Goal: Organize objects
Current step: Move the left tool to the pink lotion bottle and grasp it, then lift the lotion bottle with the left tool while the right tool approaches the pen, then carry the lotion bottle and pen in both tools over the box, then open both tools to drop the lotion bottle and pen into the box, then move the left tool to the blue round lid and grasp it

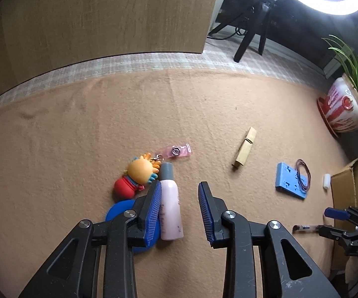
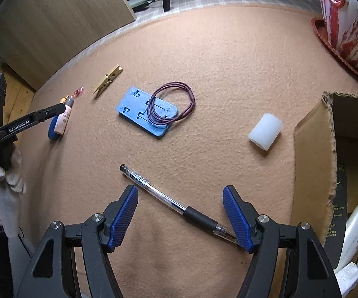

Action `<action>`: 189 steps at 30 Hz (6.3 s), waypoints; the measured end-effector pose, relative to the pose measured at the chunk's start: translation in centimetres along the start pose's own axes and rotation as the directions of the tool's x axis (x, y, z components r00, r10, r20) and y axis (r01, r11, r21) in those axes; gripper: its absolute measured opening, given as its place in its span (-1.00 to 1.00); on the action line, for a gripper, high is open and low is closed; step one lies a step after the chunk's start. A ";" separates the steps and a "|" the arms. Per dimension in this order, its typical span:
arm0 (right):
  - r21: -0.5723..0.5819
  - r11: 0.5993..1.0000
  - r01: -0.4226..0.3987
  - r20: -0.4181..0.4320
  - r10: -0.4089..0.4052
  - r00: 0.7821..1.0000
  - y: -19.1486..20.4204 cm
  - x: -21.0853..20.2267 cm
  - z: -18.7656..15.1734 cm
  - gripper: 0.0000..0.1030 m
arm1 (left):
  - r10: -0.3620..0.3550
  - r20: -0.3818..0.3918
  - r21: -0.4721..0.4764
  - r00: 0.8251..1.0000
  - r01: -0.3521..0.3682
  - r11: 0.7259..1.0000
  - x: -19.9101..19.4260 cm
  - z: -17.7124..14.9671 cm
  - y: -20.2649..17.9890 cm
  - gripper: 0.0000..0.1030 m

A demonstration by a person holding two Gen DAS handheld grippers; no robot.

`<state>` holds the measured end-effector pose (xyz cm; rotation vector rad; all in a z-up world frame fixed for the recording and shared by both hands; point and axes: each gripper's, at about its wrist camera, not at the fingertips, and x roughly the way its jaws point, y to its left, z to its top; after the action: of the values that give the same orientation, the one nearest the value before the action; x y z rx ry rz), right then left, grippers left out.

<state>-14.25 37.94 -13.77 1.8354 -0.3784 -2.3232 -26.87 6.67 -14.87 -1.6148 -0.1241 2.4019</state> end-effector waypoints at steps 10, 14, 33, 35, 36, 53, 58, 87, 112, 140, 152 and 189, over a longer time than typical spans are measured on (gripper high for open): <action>-0.008 1.000 0.009 0.000 -0.009 1.000 0.2 -0.3 -0.3 0.30 | 0.001 -0.071 0.057 0.997 0.003 0.998 2.2 -0.9 -2.1 -0.58; -0.028 1.000 0.014 -0.005 -0.014 1.000 0.3 -0.4 -0.3 0.30 | -0.009 -0.084 0.075 0.996 0.016 0.997 2.1 -1.7 -3.1 -0.59; -0.283 0.954 0.096 -0.083 -0.124 0.989 5.0 1.3 -2.7 0.05 | -0.110 -0.058 0.051 0.992 0.113 0.992 -1.0 -11.9 -6.5 -0.59; -0.306 0.943 0.129 -0.076 -0.159 0.984 5.5 1.4 -3.0 -0.09 | -0.120 -0.056 0.043 0.991 0.122 0.992 -1.5 -13.1 -6.7 -0.59; -0.308 0.943 0.126 -0.078 -0.157 0.984 5.6 1.3 -3.0 -0.16 | -0.125 -0.056 0.039 0.991 0.127 0.991 -1.7 -13.4 -6.8 -0.59; -0.315 0.937 0.154 -0.028 -0.171 0.985 6.3 2.2 -2.6 -0.17 | -0.128 -0.046 -0.006 0.991 0.128 0.992 -2.7 -15.5 -6.6 -0.59; -0.253 0.961 0.108 -0.046 -0.124 0.991 6.3 2.0 -3.2 -0.48 | -0.130 -0.038 -0.021 0.991 0.129 0.991 -2.8 -15.8 -6.6 -0.59; -0.092 0.994 0.067 0.052 -0.062 0.997 6.2 -0.6 -7.6 -0.82 | -0.146 -0.013 -0.002 0.989 0.146 0.989 -3.8 -15.9 -9.4 -0.59; 0.192 0.975 0.117 0.279 -0.168 0.946 -7.0 -15.0 -13.2 -0.82 | -0.325 0.028 0.246 0.945 0.309 0.919 -6.3 -9.7 -26.0 -0.59; 0.293 0.949 0.114 0.279 -0.199 0.939 -13.0 -15.4 -14.2 -0.70 | -0.362 -0.042 0.322 0.931 0.355 0.877 -1.4 -7.2 -36.6 -0.14; 0.265 0.953 0.147 0.304 -0.227 0.925 -11.8 -15.8 -13.6 0.16 | -0.333 -0.005 0.326 0.943 0.316 0.891 -2.5 -7.0 -34.9 0.05; -0.004 1.000 0.012 0.228 -0.011 0.973 2.6 -8.5 -5.4 0.16 | -0.084 0.089 -0.049 0.992 0.089 0.995 -6.5 -6.9 -6.2 0.05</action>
<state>-7.08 37.29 -6.29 1.5742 -0.3900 -2.5482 -17.24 10.55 -10.38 -1.4948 -0.2705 2.4220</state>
